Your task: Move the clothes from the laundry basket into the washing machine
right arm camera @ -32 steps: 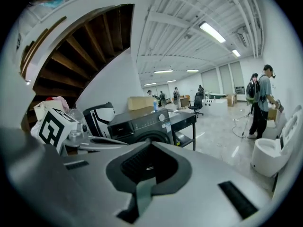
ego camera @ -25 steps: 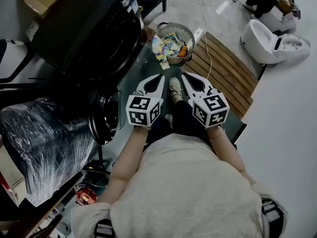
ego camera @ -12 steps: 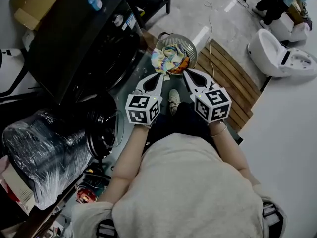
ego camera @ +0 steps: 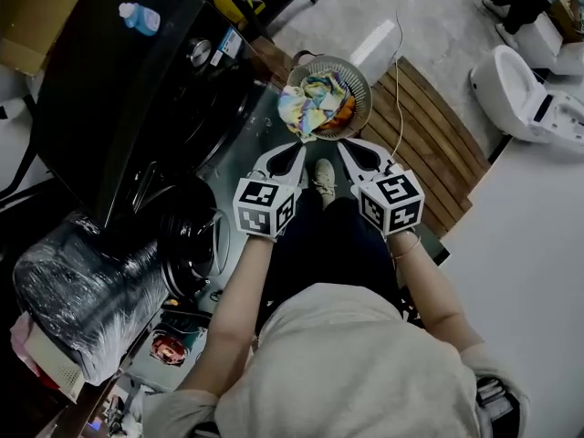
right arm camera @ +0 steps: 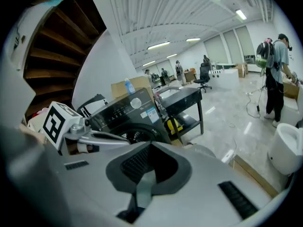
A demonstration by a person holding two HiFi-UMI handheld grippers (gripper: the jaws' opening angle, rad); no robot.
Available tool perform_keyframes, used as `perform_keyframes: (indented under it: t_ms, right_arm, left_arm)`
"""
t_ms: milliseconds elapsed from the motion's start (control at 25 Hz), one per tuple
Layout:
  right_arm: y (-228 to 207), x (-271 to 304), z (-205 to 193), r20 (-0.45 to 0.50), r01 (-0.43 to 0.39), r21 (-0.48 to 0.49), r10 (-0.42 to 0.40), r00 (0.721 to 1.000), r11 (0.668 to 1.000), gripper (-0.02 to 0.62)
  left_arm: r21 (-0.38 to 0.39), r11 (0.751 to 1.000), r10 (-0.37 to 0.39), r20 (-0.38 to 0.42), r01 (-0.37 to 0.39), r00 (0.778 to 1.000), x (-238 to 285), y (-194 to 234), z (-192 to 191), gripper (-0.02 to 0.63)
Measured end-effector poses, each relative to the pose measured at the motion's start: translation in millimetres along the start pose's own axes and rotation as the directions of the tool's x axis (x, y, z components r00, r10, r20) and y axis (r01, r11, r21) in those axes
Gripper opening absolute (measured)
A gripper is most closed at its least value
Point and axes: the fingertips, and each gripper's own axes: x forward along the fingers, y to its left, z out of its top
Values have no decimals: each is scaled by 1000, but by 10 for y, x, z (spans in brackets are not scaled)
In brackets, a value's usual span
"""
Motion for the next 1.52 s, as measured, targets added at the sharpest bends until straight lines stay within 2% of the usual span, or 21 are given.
perform_keyframes:
  t_ms: [160,280,360,520,640,800,840,920,1080,1200,1280,1400,1520]
  right_arm:
    - [-171,338,-178,-54,-11,2,11,998,1000,6]
    - [-323,634,-308,-69,-7,4,7,998,1000,7]
    - [-440,802,-473,-81,3,17,-2,997,1000,6]
    - [-739,1111,-891,-105,43,28,-40,994,999,6]
    - [-896,1393,-1311,-142,54,29,-49,989,998,7]
    - [-1066,1783,-1846,-157,68,77,-55,986,995,6]
    - [-1109,1858,-1968,-158,78,102,-62,986,992,6]
    - [-1188,1989,-2172,-158,100,150,-76,985,984,6]
    - [-1293,2160,-2415,-145,126,213,-96,985,969,8]
    - [-1329,2220,-2525,-145,130,232,-98,985,964,6]
    - [-1346,2234,-2547,-148,133,225,-101,984,965,6]
    - [-1323,2214,-2525,-153,136,213,-104,983,968,6]
    - [-1311,2179,-2430,-145,131,200,-103,984,971,6]
  left_arm:
    - [29,1000,3,-52,-1,999,274,231,-129,9]
    - [28,998,64,-67,-62,996,556,577,-310,11]
    - [11,995,100,-66,-100,993,740,786,-482,9]
    - [-37,996,79,-114,-84,990,1234,1100,-966,11]
    - [-104,991,65,-144,-80,987,1659,1377,-1371,11]
    - [-135,984,92,-162,-114,983,2178,1794,-1787,17]
    - [-136,983,102,-168,-126,980,2274,1884,-1891,33]
    - [-141,978,128,-191,-157,973,2427,2057,-2107,166]
    - [-139,960,207,-240,-244,949,2625,2390,-2473,204]
    - [-163,957,198,-231,-238,953,2768,2481,-2557,193]
    - [-179,956,198,-194,-233,961,2827,2502,-2499,127]
    - [-214,942,228,-152,-258,962,2683,2515,-2379,42]
    - [-180,957,210,-121,-230,970,2472,2401,-2244,21]
